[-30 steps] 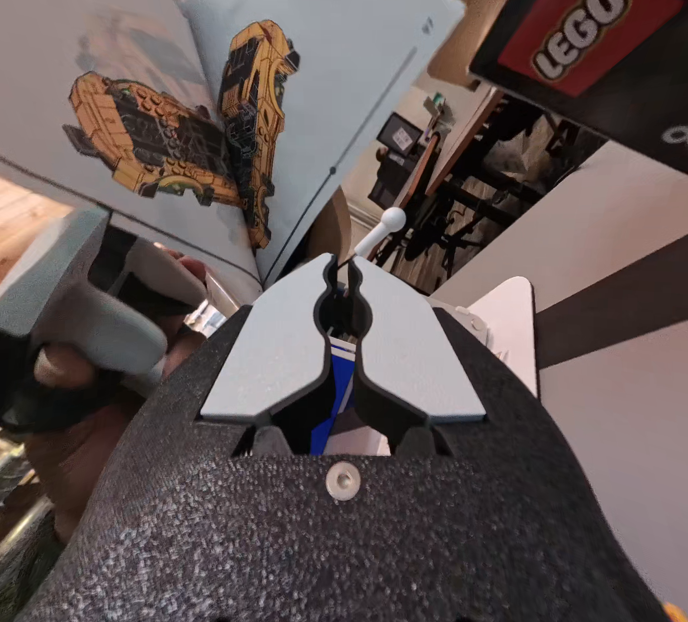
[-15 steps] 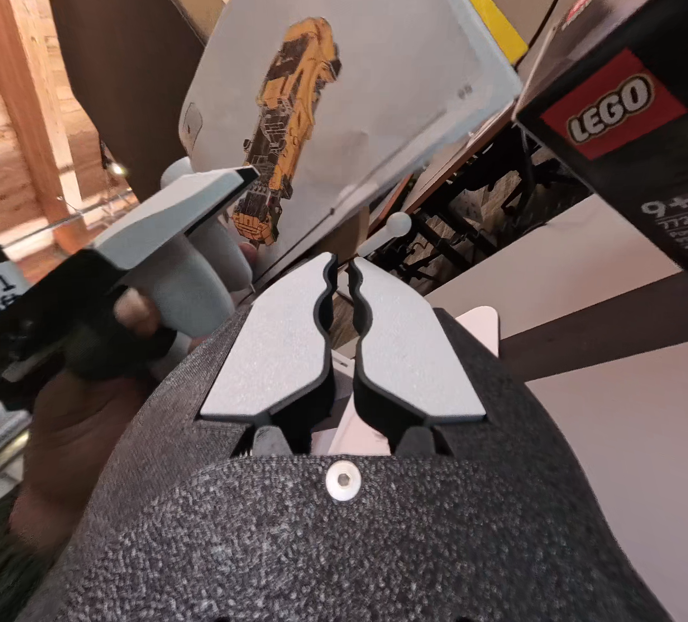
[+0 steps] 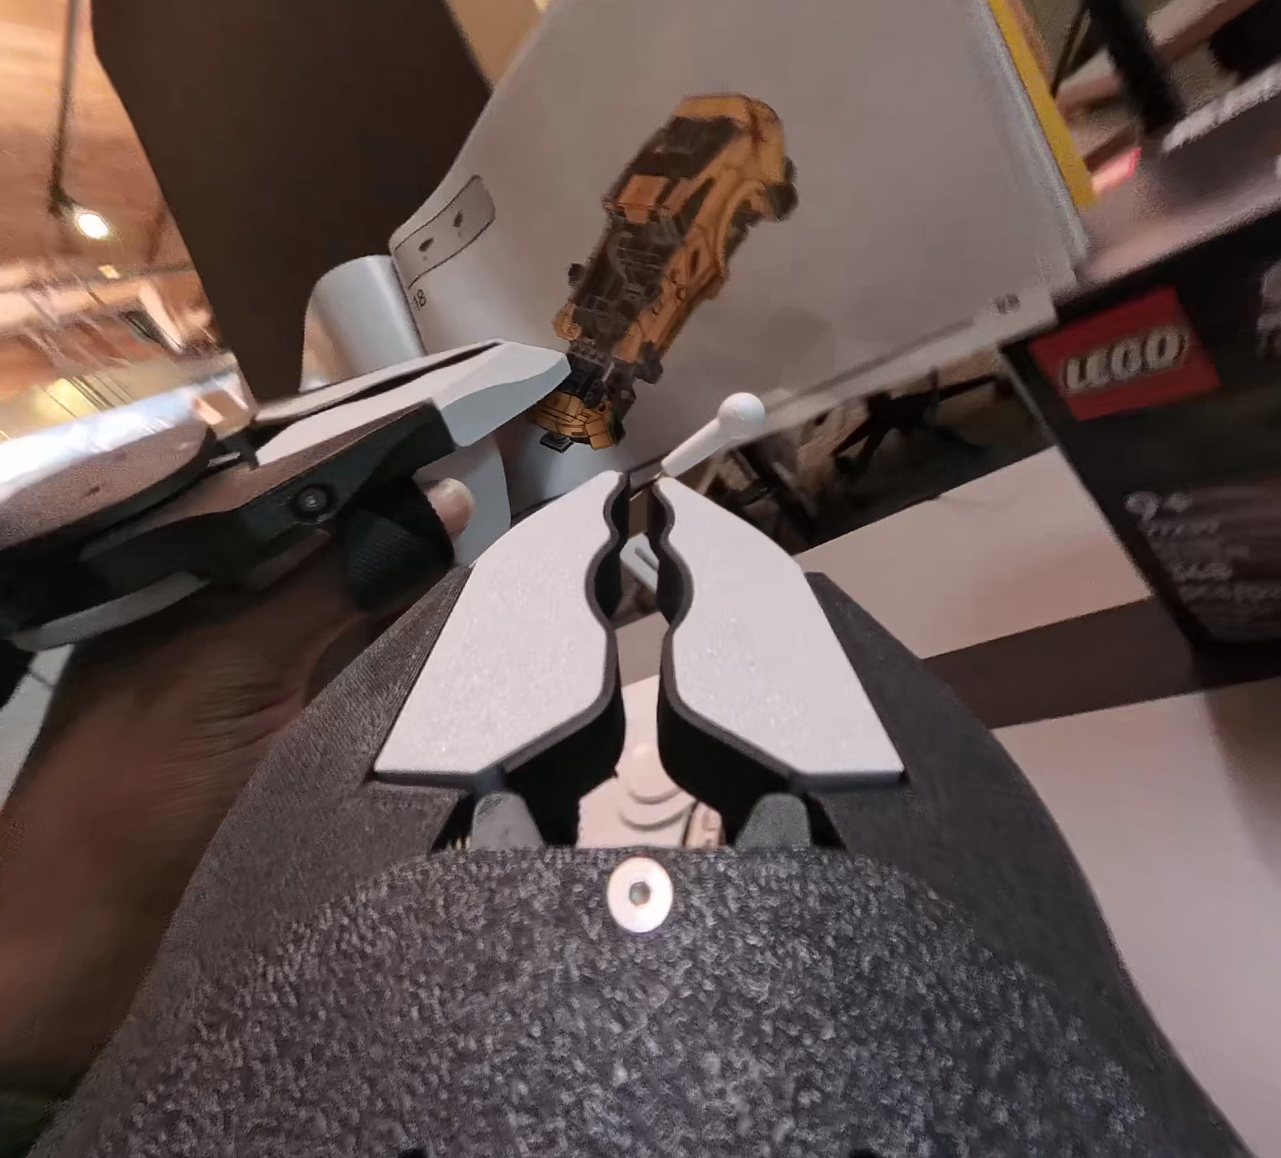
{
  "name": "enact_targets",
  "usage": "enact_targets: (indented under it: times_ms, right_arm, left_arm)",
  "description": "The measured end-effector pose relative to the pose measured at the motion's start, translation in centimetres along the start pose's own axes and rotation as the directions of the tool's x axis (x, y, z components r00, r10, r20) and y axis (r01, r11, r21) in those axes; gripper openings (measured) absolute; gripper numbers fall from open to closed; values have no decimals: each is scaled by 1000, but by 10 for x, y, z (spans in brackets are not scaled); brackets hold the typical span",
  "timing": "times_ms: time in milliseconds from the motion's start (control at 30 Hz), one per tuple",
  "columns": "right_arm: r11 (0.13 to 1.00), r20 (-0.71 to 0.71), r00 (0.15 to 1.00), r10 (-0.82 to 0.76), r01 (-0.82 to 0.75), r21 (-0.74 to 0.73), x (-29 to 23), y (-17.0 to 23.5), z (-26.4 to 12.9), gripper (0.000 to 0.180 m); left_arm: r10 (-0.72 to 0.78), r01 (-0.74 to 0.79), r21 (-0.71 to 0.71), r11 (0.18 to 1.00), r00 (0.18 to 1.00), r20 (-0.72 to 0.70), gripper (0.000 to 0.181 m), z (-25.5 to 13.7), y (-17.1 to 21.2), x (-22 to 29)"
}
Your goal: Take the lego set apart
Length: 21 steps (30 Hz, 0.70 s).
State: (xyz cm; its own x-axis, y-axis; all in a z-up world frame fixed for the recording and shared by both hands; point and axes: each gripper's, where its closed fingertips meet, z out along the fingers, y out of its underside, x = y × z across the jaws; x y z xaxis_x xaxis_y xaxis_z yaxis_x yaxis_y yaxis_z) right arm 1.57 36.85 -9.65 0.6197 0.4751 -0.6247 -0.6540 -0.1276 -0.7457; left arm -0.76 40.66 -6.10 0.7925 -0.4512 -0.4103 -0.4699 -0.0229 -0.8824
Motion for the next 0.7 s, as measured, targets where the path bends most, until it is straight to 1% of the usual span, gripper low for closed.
enact_targets:
  times_ms: [33,100,133,200,233,267,367,500,700]
  right_arm:
    - [997,-9,997,-72,72,-1,-2,-3,1,4]
    - [978,-35,978,-207,206,-36,-3,-8,9,5]
    - [973,-50,973,-224,220,-76,1,-8,14,6]
    - [975,-35,986,-164,157,-154,5,-8,22,7]
    - [971,-28,987,-157,149,-186,5,-9,22,8]
    - [964,-20,984,-176,168,-204,3,-9,20,13]
    - [937,12,960,-280,276,-215,-4,-13,6,22]
    - [892,33,915,-402,400,-210,-8,-27,-18,25]
    - [763,67,784,-617,617,-192,-13,-39,-45,28]
  left_arm:
    - [5,-5,0,1000,1000,-1,0,0,0,0]
    - [9,-9,3,1000,1000,-6,0,-2,0,1]
    - [1,0,10,1000,1000,-12,0,-3,-1,1]
    - [-43,44,36,998,999,-31,0,-8,-5,2]
    - [-65,66,53,996,997,-32,0,-13,-8,1]
    - [-82,84,74,994,996,-31,0,-20,-10,-1]
    - [-122,125,118,985,992,-32,0,-42,-11,-2]
    - [-137,140,124,982,990,-34,0,-69,2,-1]
    - [-181,184,167,969,983,-36,0,-117,20,-4]
